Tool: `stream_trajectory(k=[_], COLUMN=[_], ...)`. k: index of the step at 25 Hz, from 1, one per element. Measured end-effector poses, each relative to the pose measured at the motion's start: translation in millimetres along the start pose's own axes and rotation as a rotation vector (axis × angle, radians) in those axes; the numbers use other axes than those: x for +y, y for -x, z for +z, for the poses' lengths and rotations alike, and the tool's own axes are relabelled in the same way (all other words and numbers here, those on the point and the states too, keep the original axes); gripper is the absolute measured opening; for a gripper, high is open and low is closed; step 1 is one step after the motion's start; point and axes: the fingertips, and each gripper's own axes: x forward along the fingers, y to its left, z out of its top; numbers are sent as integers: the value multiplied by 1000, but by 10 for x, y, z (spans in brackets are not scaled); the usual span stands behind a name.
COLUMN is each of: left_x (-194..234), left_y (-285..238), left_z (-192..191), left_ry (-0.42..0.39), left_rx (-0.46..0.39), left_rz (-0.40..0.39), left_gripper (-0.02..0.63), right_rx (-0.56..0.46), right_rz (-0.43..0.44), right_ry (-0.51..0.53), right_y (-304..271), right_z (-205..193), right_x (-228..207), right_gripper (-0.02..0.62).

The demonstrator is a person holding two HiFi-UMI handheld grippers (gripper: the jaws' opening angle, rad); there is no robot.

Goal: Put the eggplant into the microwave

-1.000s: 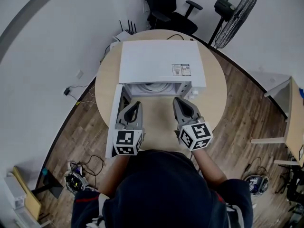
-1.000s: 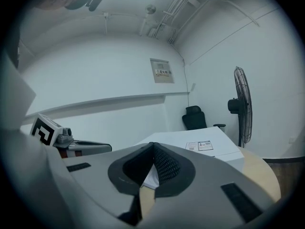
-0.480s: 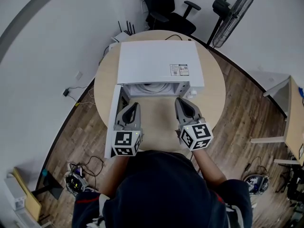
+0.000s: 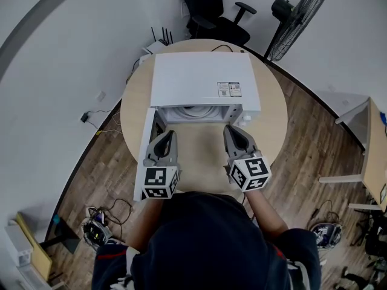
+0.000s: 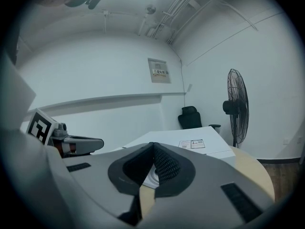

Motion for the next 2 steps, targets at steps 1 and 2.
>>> stream_trajectory(k=[1,2], left_x=[1,3], left_y=[3,7], left_z=[4,7], left_ry=[-1,-1], left_rx=[0,0], left_rz=[0,1], left_gripper=[17,17], right_rx=[1,1], right_rz=[-1,-3], right_ry=[1,2], right_y=[4,8], right_z=[-3,-6], right_x=[0,0], right_gripper=[11,11])
